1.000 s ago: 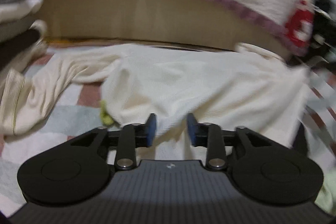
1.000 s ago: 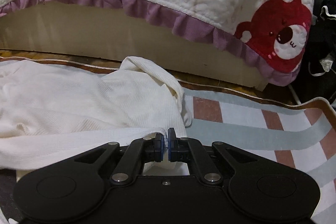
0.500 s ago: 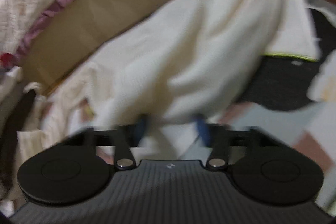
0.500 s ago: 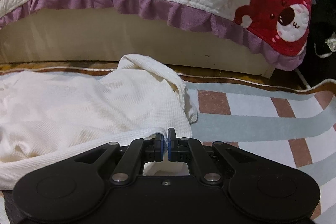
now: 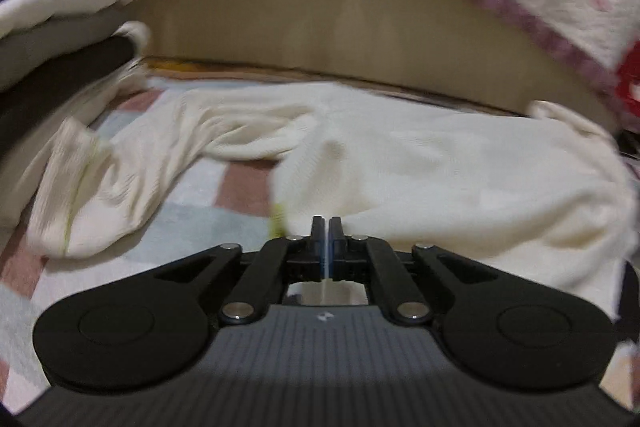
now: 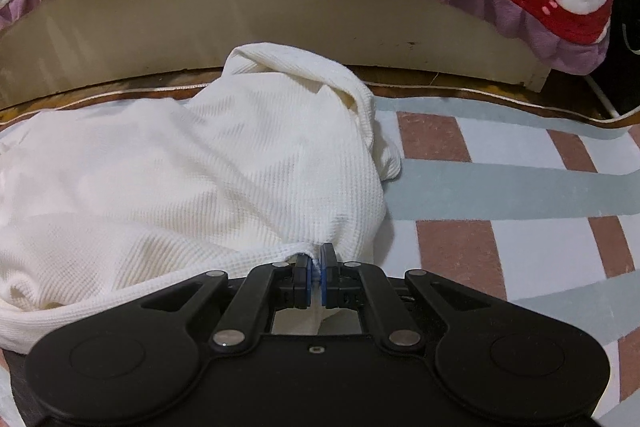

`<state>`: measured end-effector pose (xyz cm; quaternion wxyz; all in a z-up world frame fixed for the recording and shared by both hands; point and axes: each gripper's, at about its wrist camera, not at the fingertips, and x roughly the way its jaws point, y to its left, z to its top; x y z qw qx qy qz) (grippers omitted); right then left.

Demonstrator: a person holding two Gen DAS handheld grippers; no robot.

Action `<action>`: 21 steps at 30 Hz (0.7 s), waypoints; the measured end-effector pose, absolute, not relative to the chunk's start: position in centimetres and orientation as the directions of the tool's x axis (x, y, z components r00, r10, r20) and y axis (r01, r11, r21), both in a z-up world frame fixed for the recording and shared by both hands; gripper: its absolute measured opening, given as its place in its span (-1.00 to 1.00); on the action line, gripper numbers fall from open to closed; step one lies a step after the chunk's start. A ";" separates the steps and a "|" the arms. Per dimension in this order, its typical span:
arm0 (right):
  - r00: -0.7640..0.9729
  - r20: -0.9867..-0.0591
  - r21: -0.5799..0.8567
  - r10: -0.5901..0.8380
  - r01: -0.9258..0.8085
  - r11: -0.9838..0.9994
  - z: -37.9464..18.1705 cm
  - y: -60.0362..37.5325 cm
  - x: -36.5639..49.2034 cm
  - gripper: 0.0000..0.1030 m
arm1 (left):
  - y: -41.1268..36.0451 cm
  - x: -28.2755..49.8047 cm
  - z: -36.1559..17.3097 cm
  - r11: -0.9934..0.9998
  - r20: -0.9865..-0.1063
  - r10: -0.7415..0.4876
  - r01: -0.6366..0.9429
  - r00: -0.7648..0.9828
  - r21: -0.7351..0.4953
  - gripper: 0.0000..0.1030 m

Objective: Fold clothes

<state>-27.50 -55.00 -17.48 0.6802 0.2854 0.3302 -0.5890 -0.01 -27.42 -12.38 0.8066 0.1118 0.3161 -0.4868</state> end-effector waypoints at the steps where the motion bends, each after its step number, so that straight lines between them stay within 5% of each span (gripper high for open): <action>1: 0.082 -0.786 -0.009 -0.613 0.990 0.143 -17.5 -54.9 -27.4 -0.92 | -27.2 -0.7 -12.0 0.460 -0.616 -0.730 0.880 0.296 -0.122 -0.91; 2: 0.075 -0.786 -0.017 -0.614 0.990 0.143 -17.5 -54.9 -27.4 -0.92 | -27.0 -1.8 -12.0 0.412 -0.635 -0.728 0.905 0.259 -0.103 -0.78; 4: 0.067 -0.782 -0.031 -0.620 0.989 0.146 -17.5 -54.7 -27.3 -0.92 | -26.6 -4.0 -11.9 0.310 -0.674 -0.715 0.948 0.184 -0.069 -0.20; 5: 0.065 -0.780 -0.037 -0.623 0.988 0.150 -17.4 -54.7 -27.3 -0.92 | -26.6 -5.2 -12.6 0.281 -0.714 -0.679 0.959 0.171 -0.038 0.25; 9: 0.063 -0.780 -0.044 -0.623 0.987 0.155 -17.4 -54.9 -27.2 -0.92 | -28.0 -7.4 -15.9 0.253 -0.799 -0.533 0.954 0.277 0.162 0.37; 11: 0.061 -0.779 -0.049 -0.624 0.986 0.158 -17.4 -54.9 -27.2 -0.92 | -28.5 -7.2 -16.3 0.285 -0.772 -0.535 0.934 0.343 0.217 0.47; 16: 0.073 -0.790 -0.015 -0.609 0.990 0.138 -17.7 -55.1 -27.8 -0.89 | -29.7 -4.7 -16.7 0.392 -0.737 -0.568 0.908 0.365 0.147 0.52; 19: 0.107 -0.808 0.037 -0.580 0.991 0.132 -18.2 -55.2 -28.1 -0.65 | -30.4 -3.3 -17.0 0.441 -0.717 -0.600 0.894 0.355 0.074 0.43; 20: 0.113 -0.815 0.046 -0.568 0.990 0.130 -18.4 -55.1 -28.1 -0.28 | -30.0 -2.9 -17.0 0.452 -0.720 -0.606 0.891 0.338 0.038 0.14; 21: 0.118 -0.823 0.056 -0.556 0.990 0.127 -18.6 -55.1 -28.1 0.02 | -29.6 -2.7 -17.0 0.444 -0.717 -0.624 0.896 0.310 0.001 -0.47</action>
